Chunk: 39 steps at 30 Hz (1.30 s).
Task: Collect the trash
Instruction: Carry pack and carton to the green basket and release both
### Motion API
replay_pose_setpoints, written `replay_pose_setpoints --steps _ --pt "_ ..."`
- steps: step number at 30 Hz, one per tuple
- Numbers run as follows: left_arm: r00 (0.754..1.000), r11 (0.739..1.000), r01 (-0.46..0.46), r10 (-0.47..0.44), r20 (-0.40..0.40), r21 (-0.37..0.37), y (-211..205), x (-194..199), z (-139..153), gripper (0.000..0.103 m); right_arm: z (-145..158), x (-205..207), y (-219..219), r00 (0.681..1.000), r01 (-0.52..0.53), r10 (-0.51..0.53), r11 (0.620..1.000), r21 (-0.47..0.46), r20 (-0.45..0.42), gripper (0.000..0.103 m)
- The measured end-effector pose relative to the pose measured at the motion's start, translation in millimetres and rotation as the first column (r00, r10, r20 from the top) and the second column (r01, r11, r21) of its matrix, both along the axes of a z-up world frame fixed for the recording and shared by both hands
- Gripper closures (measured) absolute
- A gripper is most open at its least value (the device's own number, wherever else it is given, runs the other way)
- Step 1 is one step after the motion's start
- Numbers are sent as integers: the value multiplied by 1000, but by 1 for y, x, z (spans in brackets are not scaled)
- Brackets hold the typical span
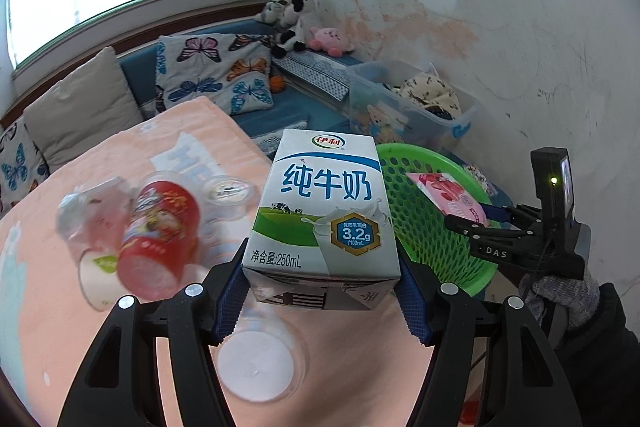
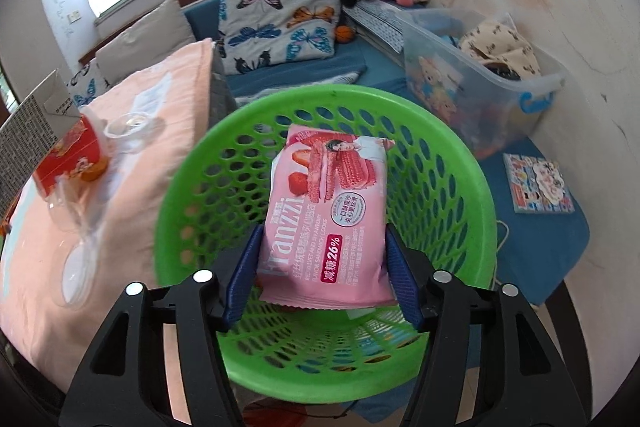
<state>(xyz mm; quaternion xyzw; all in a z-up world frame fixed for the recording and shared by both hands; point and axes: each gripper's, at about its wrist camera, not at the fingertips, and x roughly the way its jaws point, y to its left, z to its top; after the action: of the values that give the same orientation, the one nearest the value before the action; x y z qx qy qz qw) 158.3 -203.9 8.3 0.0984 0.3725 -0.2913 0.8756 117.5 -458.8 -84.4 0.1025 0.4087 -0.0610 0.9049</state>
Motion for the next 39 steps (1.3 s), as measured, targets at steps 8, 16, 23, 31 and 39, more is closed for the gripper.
replay_pose_setpoints --steps 8,16,23,31,39 --pt "998 997 63 -61 -30 40 -31 9 -15 40 -8 -3 -11 999 37 -37 999 3 -7 29" --pt "989 986 132 -124 -80 104 -69 19 -38 39 2 -21 -13 998 49 -49 999 8 24 27" --pt "976 965 198 -177 -129 172 -101 25 -61 39 9 -34 -18 997 66 -68 997 27 48 26" --pt "969 953 226 -199 -144 204 -123 25 -73 39 10 -43 -24 995 81 -84 996 42 54 26" --pt "971 959 218 -193 -144 184 -121 23 -74 36 12 -46 -22 995 81 -83 996 47 62 26"
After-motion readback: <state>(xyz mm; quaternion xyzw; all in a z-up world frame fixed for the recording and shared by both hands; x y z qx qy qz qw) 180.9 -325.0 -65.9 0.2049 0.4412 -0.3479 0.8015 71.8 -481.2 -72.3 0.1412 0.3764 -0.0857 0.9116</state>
